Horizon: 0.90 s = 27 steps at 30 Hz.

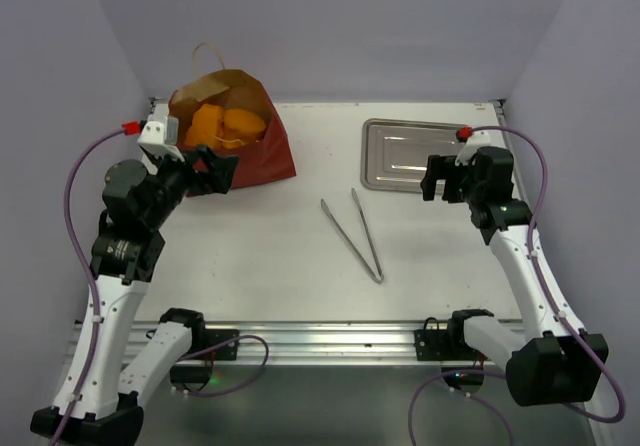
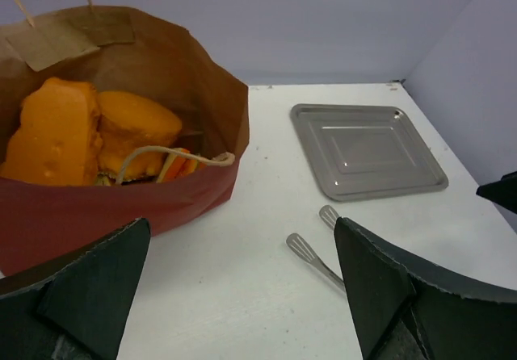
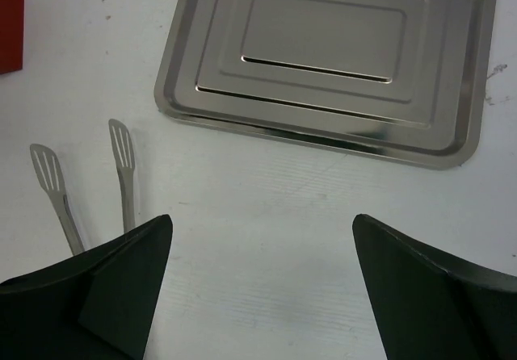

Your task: Take the fake bread out of the paper bag

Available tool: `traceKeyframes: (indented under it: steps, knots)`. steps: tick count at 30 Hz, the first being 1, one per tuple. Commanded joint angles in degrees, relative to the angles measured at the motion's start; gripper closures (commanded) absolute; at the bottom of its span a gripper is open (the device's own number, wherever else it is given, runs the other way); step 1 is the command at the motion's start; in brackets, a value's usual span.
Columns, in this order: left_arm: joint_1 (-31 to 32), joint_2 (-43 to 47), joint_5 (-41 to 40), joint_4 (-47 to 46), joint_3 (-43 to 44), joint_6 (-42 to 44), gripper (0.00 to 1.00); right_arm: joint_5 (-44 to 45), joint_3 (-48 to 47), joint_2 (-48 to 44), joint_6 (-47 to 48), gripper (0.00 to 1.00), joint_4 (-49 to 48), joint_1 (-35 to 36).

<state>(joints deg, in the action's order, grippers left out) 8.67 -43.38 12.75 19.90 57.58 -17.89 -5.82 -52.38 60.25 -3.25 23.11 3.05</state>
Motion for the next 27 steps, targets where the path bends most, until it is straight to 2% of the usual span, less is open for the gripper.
traceKeyframes:
  steps: [1,4,6,8,9,10,15,16,21,27]
  knots:
    - [0.1,-5.8,-4.1,6.7,10.6,1.2,0.00,-2.3,-2.9,-1.3,-0.5,0.01,-0.9,0.0]
    - [0.1,-11.9,-5.3,7.7,19.6,0.4,0.00,-6.9,-2.3,-2.2,2.5,0.01,-1.1,0.0]
    - [0.0,-16.7,-6.5,8.1,25.4,0.4,0.00,-13.2,0.0,-3.2,7.1,0.01,-1.8,0.1]
    - [-0.8,-20.6,-6.2,9.8,29.6,0.6,0.00,-21.6,2.2,-3.9,13.0,0.01,-2.9,0.1]
    - [-1.6,-24.4,-5.3,10.3,31.5,0.5,0.00,-29.3,3.3,-4.0,19.7,0.01,-2.2,0.1]
    - [-3.4,-26.0,-3.8,10.4,34.4,0.3,0.01,-30.4,3.6,-4.0,20.6,0.01,-1.5,0.2]
    - [-13.0,-34.0,1.7,5.5,37.8,-3.0,0.03,-32.8,0.7,-2.3,22.4,0.01,2.5,0.6]
    - [-14.7,-35.1,1.9,4.5,38.5,-3.0,0.03,-35.4,0.3,-1.9,23.7,0.01,4.8,0.7]
    - [-17.6,-43.5,4.1,3.7,43.9,-0.8,0.07,-36.9,-0.4,-1.5,27.5,0.01,7.6,0.6]
    - [-19.1,-51.3,4.2,2.5,46.1,1.5,0.11,-37.9,-0.8,-1.1,28.6,0.01,8.8,0.7]
